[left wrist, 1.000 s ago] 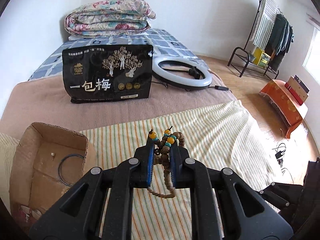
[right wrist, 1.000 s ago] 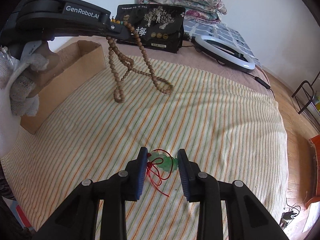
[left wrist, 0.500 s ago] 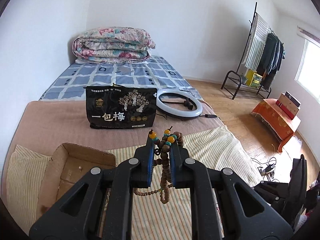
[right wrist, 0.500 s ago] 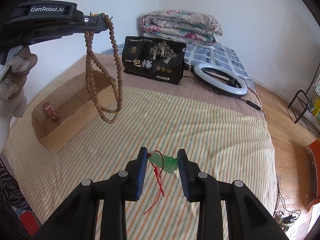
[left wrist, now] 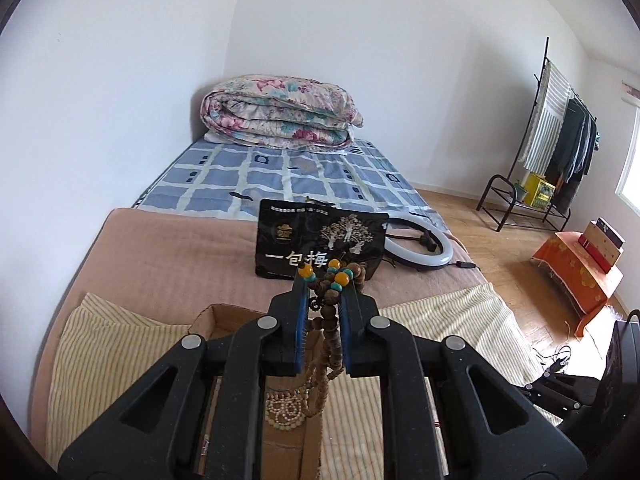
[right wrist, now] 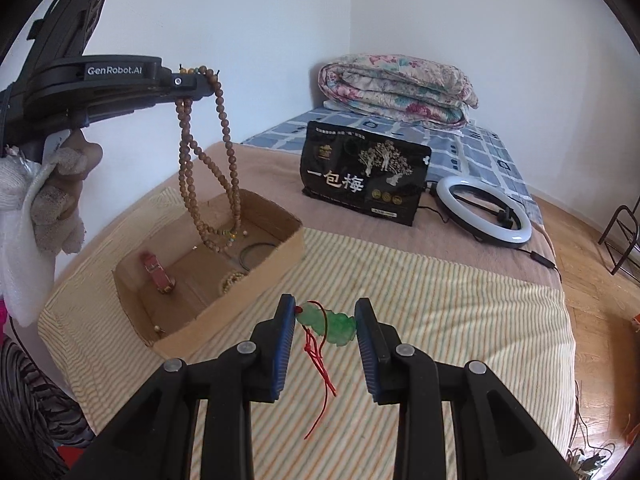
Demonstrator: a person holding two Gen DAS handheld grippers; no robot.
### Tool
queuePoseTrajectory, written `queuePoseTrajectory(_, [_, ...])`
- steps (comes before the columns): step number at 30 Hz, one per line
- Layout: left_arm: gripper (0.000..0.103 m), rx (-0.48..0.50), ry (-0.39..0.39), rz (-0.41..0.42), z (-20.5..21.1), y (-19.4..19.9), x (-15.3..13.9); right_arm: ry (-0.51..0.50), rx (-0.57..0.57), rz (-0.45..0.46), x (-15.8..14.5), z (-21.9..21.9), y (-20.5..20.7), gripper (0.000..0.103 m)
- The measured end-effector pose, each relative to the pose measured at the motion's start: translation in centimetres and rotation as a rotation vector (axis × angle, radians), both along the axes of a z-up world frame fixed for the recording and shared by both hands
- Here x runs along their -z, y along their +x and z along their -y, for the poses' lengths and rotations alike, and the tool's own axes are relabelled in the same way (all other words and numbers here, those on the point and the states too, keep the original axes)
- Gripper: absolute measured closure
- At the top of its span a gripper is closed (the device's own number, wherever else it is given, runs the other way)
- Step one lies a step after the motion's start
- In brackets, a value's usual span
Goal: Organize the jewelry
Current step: 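Lift the mala with the left tool while the right tool carries the jade pendant over the box, then open the left tool over the box while the right tool releases the jade pendant inside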
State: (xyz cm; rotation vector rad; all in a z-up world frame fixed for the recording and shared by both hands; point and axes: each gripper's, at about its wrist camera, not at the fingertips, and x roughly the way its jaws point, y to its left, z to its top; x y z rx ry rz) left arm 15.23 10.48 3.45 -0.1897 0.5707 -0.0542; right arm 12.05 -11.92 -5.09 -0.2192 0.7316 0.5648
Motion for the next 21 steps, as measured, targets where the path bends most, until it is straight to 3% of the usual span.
queuePoseTrajectory(8, [0.091,-0.046,0.007,-0.022,-4.0,-0.2,1.2,0.031,-0.084,-0.014,0.0,-5.6,-0.1,0.073])
queuePoseTrajectory(21, [0.091,-0.075,-0.029,-0.141,-8.1,1.7,5.5,0.033,-0.156,-0.082,2.8,-11.9,0.6,0.073])
